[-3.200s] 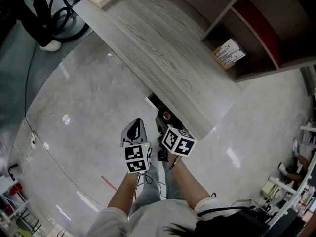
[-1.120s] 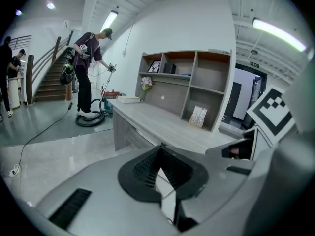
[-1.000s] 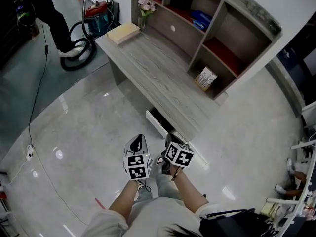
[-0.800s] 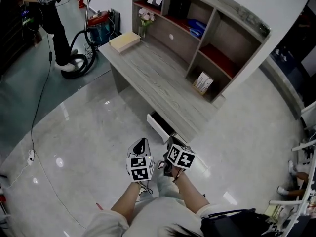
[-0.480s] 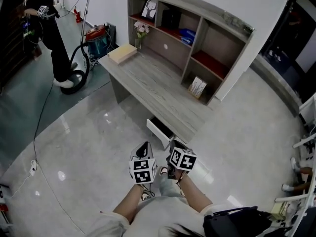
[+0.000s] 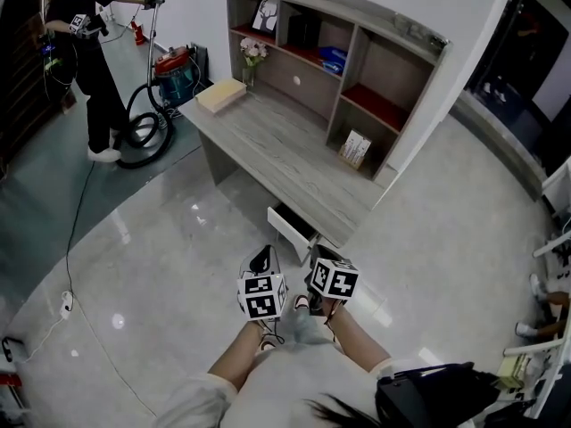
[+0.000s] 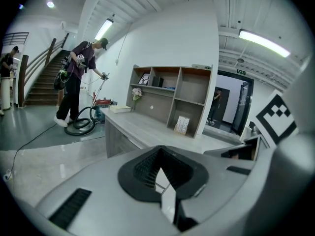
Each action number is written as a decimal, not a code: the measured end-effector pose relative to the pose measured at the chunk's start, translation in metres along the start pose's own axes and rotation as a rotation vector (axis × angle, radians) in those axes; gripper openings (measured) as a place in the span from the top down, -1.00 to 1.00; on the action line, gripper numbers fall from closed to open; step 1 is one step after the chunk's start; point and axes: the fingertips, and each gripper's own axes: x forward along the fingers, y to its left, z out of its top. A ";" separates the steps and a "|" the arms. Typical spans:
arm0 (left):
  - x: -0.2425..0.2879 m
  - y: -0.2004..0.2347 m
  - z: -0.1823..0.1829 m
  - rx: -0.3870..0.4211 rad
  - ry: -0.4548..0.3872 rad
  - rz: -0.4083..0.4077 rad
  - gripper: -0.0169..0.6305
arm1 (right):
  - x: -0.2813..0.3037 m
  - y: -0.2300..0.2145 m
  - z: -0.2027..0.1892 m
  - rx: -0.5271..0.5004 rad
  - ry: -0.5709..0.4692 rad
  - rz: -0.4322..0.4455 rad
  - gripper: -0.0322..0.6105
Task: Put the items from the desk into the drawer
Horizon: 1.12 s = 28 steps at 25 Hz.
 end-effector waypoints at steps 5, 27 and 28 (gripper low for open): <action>0.003 -0.005 0.003 0.005 0.001 -0.006 0.96 | -0.001 0.000 0.007 -0.002 -0.011 0.010 0.90; 0.030 -0.015 -0.004 0.027 0.054 -0.016 0.96 | 0.009 -0.025 0.026 -0.002 -0.031 -0.011 0.90; 0.032 -0.016 -0.005 0.026 0.055 -0.016 0.96 | 0.010 -0.027 0.027 -0.001 -0.032 -0.011 0.90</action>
